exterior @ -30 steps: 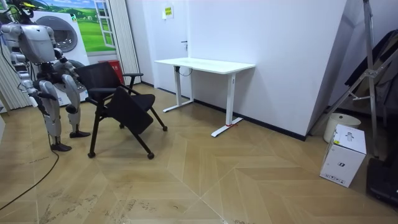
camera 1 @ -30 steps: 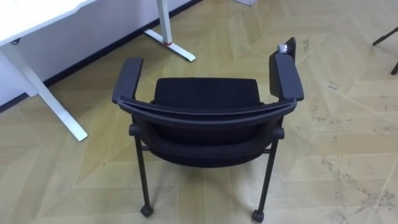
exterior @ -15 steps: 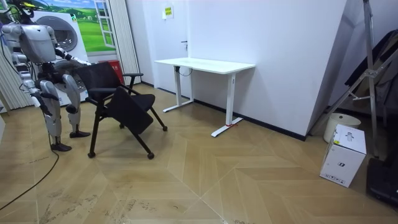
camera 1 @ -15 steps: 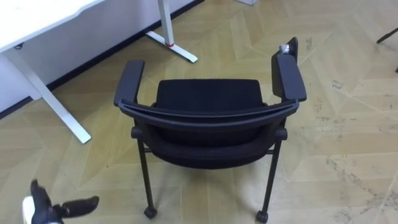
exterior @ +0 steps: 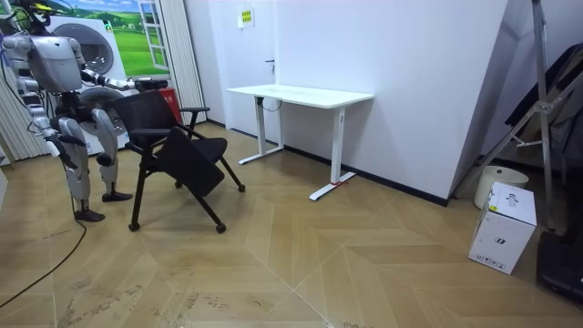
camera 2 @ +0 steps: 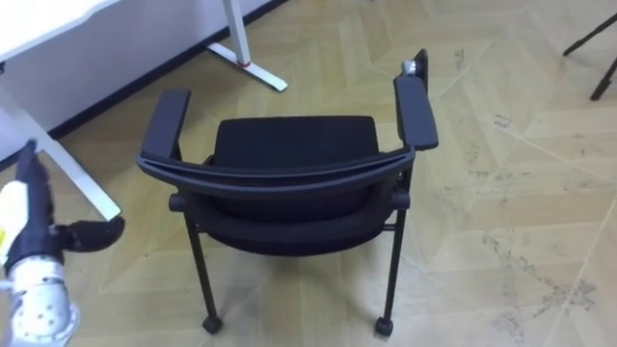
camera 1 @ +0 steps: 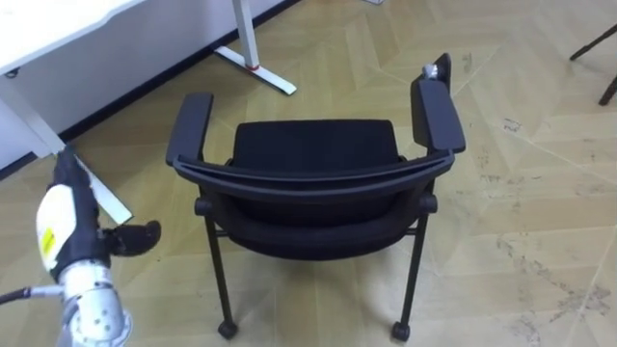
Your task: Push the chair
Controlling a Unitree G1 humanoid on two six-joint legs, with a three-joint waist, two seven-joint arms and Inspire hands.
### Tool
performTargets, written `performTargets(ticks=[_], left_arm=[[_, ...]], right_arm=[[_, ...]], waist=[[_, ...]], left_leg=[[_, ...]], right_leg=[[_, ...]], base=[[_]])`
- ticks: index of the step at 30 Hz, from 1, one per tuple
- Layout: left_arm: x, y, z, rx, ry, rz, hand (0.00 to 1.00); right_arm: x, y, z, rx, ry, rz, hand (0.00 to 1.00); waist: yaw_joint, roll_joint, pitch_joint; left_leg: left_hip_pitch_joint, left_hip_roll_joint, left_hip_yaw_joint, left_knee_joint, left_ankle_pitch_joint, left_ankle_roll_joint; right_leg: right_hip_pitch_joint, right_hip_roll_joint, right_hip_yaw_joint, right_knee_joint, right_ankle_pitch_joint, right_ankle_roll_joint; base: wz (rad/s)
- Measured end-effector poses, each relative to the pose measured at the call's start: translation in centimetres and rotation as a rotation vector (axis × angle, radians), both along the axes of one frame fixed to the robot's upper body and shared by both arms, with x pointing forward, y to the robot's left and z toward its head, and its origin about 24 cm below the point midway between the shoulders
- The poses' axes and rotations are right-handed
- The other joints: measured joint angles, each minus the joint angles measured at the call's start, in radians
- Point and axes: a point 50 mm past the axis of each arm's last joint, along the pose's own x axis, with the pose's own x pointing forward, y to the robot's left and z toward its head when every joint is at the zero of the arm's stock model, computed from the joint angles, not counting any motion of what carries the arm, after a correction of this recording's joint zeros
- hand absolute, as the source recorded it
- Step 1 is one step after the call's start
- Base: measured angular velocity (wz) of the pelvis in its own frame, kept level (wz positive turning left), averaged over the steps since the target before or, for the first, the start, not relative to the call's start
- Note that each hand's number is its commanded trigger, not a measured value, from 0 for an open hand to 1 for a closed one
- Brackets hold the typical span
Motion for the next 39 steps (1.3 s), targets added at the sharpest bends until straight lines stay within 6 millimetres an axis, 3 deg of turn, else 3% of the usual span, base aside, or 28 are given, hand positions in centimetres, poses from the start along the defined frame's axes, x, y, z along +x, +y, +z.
performTargets(ticks=[11,16,19,31,39], left_arm=[[1.3,-2.4,1.1,0.051,0.000,-0.154,0.00],[2.0,-5.5,2.8,0.086,-0.025,-0.325,0.00],[1.9,-6.9,2.8,0.136,-0.013,-0.403,0.00],[1.9,-6.7,2.7,0.239,0.025,-0.462,0.00],[1.8,-6.9,2.7,0.305,0.034,-0.499,0.00]], right_arm=[[0.0,0.2,0.0,0.022,-0.009,0.030,0.00],[0.8,0.5,0.1,0.031,-0.029,0.067,0.00],[1.2,0.7,0.1,0.050,-0.042,0.089,0.00],[1.4,0.8,0.2,0.064,-0.061,0.094,0.00],[1.1,0.6,0.1,0.059,-0.046,0.090,0.00]], waist=[[-0.025,-0.002,0.0007],[-0.024,-0.001,0.0000],[-0.029,0.002,-0.0017],[-0.070,0.016,0.0050],[-0.075,0.024,0.0029]], left_leg=[[0.005,-0.004,-0.007,-0.007,0.003,0.001],[-0.003,-0.004,-0.008,-0.006,0.003,0.001],[-0.002,-0.004,-0.005,-0.006,0.003,0.001],[0.003,-0.001,0.010,-0.006,0.003,0.001],[0.002,-0.001,0.010,-0.014,0.004,0.000]], right_leg=[[0.010,-0.003,-0.012,-0.019,0.000,0.000],[0.003,-0.004,-0.009,-0.018,0.000,0.000],[0.003,-0.004,-0.008,-0.018,0.000,0.000],[-0.003,-0.002,0.018,-0.016,0.000,0.000],[-0.010,0.001,0.023,-0.015,0.000,0.000]], base=[[0.02],[0.00],[0.00],[-0.05],[-0.01]])
